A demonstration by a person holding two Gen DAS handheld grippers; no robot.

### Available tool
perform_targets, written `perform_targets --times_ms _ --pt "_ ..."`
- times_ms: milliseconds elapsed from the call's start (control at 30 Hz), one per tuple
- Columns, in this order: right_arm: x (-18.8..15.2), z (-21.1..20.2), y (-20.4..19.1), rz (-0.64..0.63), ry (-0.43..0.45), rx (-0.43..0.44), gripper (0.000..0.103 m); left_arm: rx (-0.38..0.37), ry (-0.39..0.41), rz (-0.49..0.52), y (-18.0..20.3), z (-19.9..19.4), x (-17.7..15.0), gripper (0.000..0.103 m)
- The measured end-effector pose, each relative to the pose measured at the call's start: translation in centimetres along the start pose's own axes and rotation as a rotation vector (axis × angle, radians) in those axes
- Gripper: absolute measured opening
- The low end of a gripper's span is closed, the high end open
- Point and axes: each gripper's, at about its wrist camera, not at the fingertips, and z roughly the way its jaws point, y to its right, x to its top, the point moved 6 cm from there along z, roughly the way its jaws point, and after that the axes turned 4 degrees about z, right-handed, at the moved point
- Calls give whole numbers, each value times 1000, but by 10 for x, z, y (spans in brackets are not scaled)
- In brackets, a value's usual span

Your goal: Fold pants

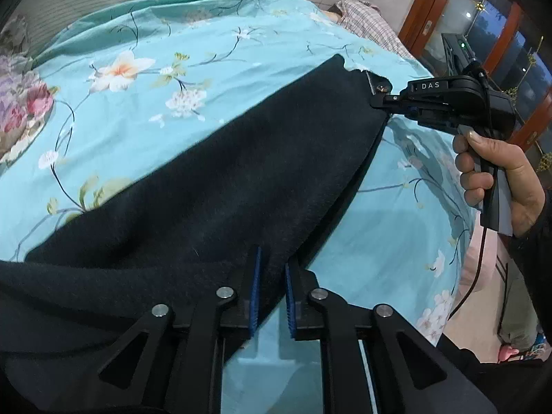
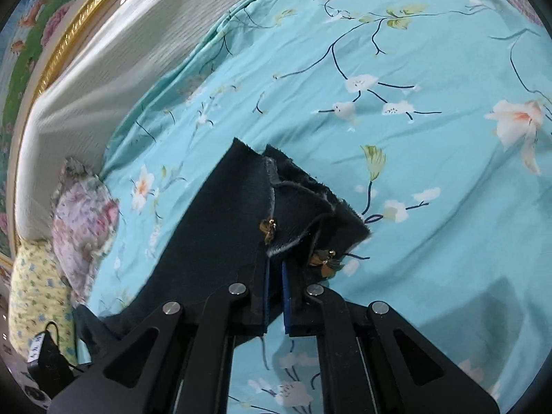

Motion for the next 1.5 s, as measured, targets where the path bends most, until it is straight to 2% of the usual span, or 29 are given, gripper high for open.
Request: perform_targets --times_ms 100,233,267,300,333,367,400,533,600,733,933,1233,1333,1500 --pt "-4 2 -3 -50 1 -40 6 -23 10 -35 0 -2 -7 36" --pt "-5 -6 0 -20 2 -57 13 -25 38 -81 -5 -15 -16 45" --pt "-5 -9 0 -20 10 -67 19 -20 49 -97 -7 -20 -18 47" --pt "-5 -16 -1 -21 28 -81 31 -20 61 -113 -10 -25 -19 51" --pt "-5 -20 -2 -24 40 -85 39 -19 74 -132 -13 -31 -21 56" --pt "-6 -25 -4 -27 55 -81 53 -10 88 -153 -16 -37 -24 57" --pt "-7 -32 -8 -36 77 -71 57 -5 97 -170 -19 -43 -27 59" --pt "-17 -53 -30 -97 142 -44 57 17 134 -262 -38 -63 -40 62" --pt "-24 -57 -44 -121 150 -2 57 28 149 -310 -50 -73 -48 63" --pt "-47 -46 -84 -215 61 110 57 66 172 -390 -77 -93 -62 63" --pt "-82 -20 -138 -338 -58 213 57 126 217 -476 -124 -128 -83 64" --pt "-125 17 -205 -527 -208 289 57 215 255 -555 -198 -175 -108 67" --pt "-134 30 -222 -569 -254 300 57 224 276 -572 -219 -191 -114 67" --pt "-147 50 -241 -612 -318 313 57 252 266 -585 -250 -202 -120 67"
